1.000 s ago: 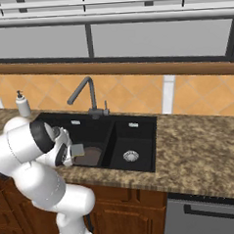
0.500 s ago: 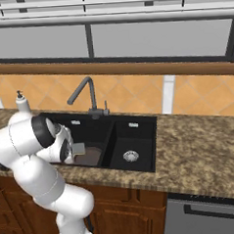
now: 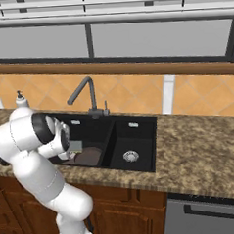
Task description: Pick the pan and sponge and place them into the sink. Then turn on the water.
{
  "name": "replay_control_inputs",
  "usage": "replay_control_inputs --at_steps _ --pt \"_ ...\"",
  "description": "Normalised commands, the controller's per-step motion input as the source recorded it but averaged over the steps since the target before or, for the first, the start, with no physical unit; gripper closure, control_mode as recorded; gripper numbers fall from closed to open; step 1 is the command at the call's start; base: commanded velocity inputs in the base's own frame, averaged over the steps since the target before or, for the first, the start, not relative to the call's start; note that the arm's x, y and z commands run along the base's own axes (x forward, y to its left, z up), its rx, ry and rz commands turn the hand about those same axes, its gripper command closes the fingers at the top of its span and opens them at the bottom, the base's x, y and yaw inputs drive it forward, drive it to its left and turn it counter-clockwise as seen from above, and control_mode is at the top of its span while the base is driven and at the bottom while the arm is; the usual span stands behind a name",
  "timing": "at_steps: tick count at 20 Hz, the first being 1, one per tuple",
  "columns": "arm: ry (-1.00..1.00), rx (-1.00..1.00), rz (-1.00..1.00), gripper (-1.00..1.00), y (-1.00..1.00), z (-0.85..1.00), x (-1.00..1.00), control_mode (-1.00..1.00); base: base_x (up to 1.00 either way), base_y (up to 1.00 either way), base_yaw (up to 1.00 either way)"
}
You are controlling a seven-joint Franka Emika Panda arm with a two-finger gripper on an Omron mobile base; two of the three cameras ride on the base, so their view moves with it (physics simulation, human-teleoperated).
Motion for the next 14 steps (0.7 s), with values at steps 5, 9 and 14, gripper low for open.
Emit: replay_control_inputs --at_steps 5,9,14 --pt "0.0 0.0 -0.16 1.0 0.06 -0.18 0.1 -1.0 0.0 0.0 0.0" --pt "0.0 0.0 -0.16 1.0 0.0 -0.27 0.15 -1.0 0.0 0.0 0.0" --pt "0.0 0.0 -0.14 1.0 0.02 -0.4 0.07 -1.0 0.0 0.0 0.0"
